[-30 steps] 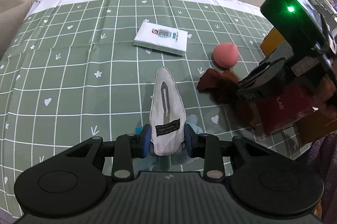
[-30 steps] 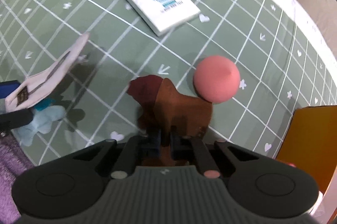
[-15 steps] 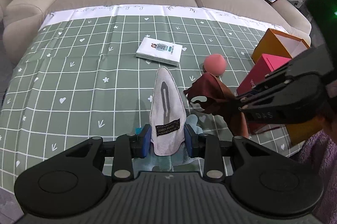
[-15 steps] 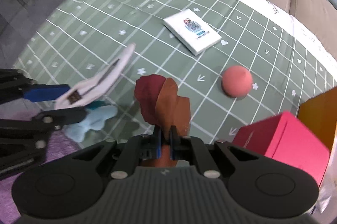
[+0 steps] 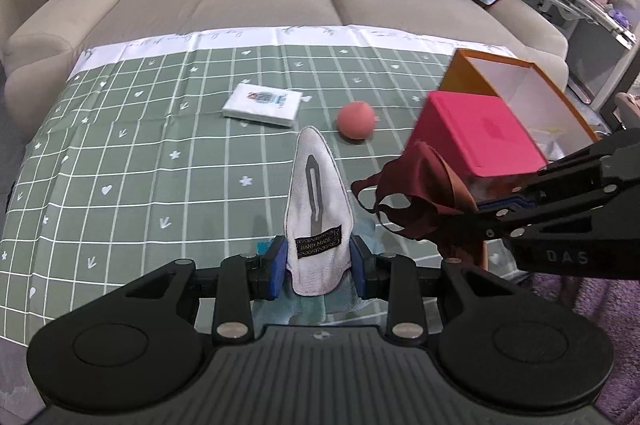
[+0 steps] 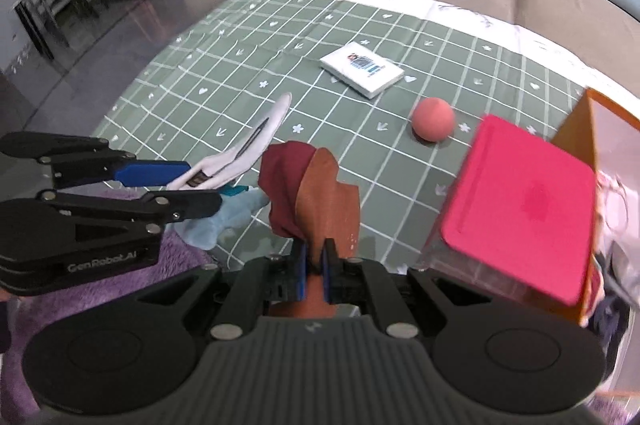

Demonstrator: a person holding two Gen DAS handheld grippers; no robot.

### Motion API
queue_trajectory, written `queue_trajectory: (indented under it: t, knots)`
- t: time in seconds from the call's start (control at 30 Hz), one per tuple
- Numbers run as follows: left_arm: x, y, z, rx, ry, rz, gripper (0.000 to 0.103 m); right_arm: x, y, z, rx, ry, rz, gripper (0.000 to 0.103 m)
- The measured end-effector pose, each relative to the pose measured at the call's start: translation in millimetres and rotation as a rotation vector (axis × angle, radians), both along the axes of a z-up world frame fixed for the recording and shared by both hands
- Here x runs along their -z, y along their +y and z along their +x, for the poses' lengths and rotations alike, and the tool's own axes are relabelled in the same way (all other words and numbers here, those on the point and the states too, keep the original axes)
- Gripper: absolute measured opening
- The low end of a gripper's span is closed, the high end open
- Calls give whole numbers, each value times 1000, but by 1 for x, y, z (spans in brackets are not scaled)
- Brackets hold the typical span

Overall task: Organize soft objects
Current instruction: 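Lift the plush and brown-red cloth and carry them toward the white box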

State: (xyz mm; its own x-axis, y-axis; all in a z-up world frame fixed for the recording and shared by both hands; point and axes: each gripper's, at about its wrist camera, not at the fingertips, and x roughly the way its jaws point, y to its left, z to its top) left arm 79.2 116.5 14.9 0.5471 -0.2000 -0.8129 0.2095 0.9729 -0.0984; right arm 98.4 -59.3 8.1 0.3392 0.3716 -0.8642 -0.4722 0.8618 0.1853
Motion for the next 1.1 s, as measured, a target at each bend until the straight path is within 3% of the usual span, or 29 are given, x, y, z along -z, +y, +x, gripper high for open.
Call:
queue_trajectory:
  t: [0.27,0.57,0.87,1.1]
  knots:
    - [-16,-46,-18,88,-35,-18,37,-16,-59,-35,93,-48,42,5]
    - [-39,-129,-15,303,-94,-2,37,-31,-143,-54,278,-106,90,5]
    - [-53,-202,15,453,-130,1,37,-49,-212,-43,435,-196,127,5]
    - [-50,-255,56,526,-127,37,37,-36,-255,-10,494,-201,109,5]
